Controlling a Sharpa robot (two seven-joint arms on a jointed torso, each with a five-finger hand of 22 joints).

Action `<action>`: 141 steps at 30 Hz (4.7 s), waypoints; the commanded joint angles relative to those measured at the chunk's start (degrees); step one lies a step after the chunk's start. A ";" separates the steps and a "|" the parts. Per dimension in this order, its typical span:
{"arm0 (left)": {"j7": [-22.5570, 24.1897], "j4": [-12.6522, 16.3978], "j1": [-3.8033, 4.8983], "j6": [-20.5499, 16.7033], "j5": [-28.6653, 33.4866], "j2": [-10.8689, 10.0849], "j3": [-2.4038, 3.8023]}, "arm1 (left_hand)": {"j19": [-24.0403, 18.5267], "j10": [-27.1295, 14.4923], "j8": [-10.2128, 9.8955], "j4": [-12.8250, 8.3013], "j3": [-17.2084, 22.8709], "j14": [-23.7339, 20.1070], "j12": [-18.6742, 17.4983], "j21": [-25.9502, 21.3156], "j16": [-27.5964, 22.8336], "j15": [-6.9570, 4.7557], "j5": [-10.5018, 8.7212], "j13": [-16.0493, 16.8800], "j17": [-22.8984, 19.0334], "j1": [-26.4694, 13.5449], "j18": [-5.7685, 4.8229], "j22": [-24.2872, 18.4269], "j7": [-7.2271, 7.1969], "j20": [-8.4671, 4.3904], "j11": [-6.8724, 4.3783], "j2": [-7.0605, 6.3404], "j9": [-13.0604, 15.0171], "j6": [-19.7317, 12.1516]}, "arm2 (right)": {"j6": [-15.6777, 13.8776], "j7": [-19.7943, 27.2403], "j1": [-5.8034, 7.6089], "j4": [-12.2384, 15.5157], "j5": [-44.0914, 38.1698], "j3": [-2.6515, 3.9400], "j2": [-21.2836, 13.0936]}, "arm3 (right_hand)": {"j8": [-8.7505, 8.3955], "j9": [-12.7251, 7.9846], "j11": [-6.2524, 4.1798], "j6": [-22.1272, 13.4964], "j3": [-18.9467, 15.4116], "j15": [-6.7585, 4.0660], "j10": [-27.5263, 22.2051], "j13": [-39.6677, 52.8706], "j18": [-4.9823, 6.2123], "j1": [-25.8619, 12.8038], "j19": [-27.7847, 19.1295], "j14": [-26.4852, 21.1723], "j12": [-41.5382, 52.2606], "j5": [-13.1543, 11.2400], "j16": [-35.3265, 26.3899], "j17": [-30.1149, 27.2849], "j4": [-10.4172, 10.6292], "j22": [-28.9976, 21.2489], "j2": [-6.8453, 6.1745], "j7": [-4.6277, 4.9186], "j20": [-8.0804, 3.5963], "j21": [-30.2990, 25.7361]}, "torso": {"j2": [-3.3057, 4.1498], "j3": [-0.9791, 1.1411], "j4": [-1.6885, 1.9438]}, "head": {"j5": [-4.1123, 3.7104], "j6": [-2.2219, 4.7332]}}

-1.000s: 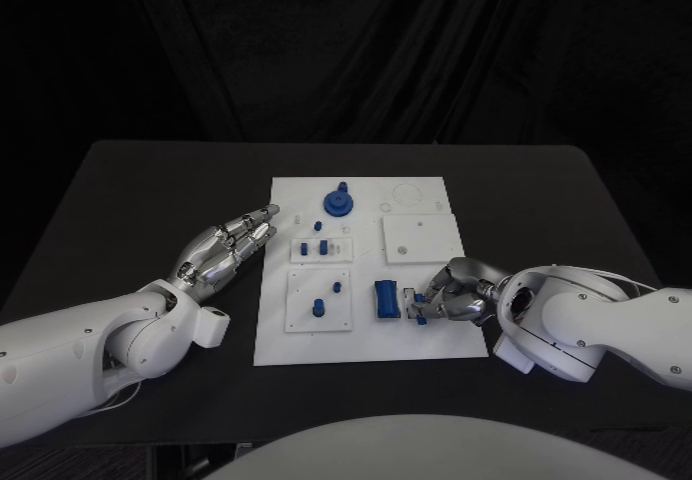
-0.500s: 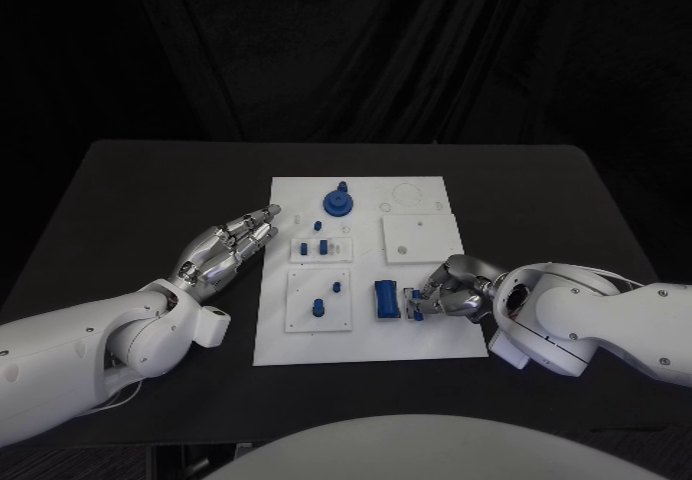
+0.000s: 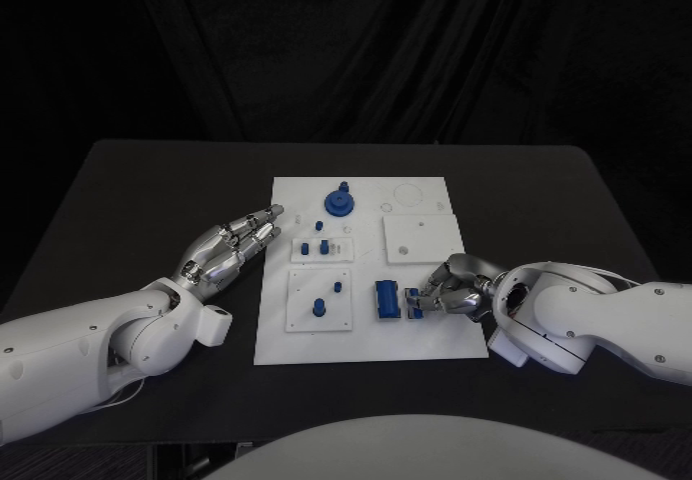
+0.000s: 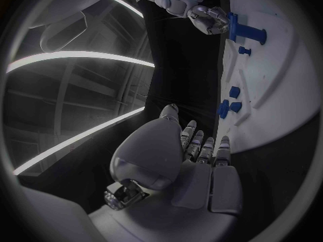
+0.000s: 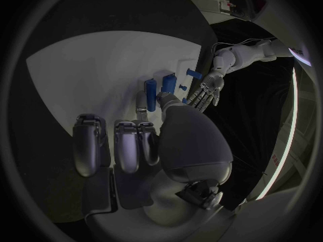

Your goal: Assemble the parts on the task board

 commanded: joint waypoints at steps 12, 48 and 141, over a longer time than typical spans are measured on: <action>3.07 -0.33 -0.27 1.17 -0.10 0.36 0.04 | -0.07 -0.20 0.26 -0.41 0.44 -0.03 0.12 0.01 -0.21 0.51 0.28 0.00 -0.09 0.73 0.31 0.07 0.60 0.58 0.36 0.04 0.08 -0.12 | -1.45 0.11 0.04 -0.06 -1.36 0.01 0.13 | 0.56 -0.89 0.55 -0.27 -3.50 0.73 6.07 15.10 0.30 -5.08 2.94 5.97 0.15 -10.32 0.17 15.09 1.22 12.88 1.51 0.48 0.62 -0.28 | -0.10 -0.04 0.03 | 0.17 0.00; 3.44 -0.16 -0.58 0.89 -0.10 -0.27 0.04 | -0.03 0.07 0.33 -0.61 0.76 -0.03 0.68 0.03 -0.21 0.52 0.43 0.11 -0.09 1.11 0.38 0.12 0.73 0.70 0.73 0.16 0.14 0.34 | -0.70 8.19 -1.83 1.76 -18.30 -0.11 -3.83 | 20.05 13.75 -1.96 -3.51 -7.27 -1.36 6.07 15.10 -0.31 -8.65 4.13 5.97 0.15 -27.65 0.17 15.09 1.40 13.72 -0.95 -2.43 -1.23 2.11 | 0.04 0.08 -0.22 | 0.41 0.00; 4.35 2.93 -0.80 -0.27 -0.10 -1.76 0.07 | 0.12 0.53 0.54 -0.90 1.67 -0.03 1.77 0.14 -0.21 0.43 0.88 0.25 -0.09 2.06 0.72 0.38 1.15 0.95 0.89 0.49 0.31 1.75 | -5.46 8.20 -1.41 1.16 -22.99 -0.06 -5.89 | 24.19 19.18 -2.90 -3.66 -7.55 -2.22 6.07 15.10 -0.28 4.36 3.99 5.97 0.15 -27.33 0.17 15.09 1.22 13.65 -0.35 -3.42 -2.12 1.98 | -0.04 -0.01 0.11 | 1.27 0.00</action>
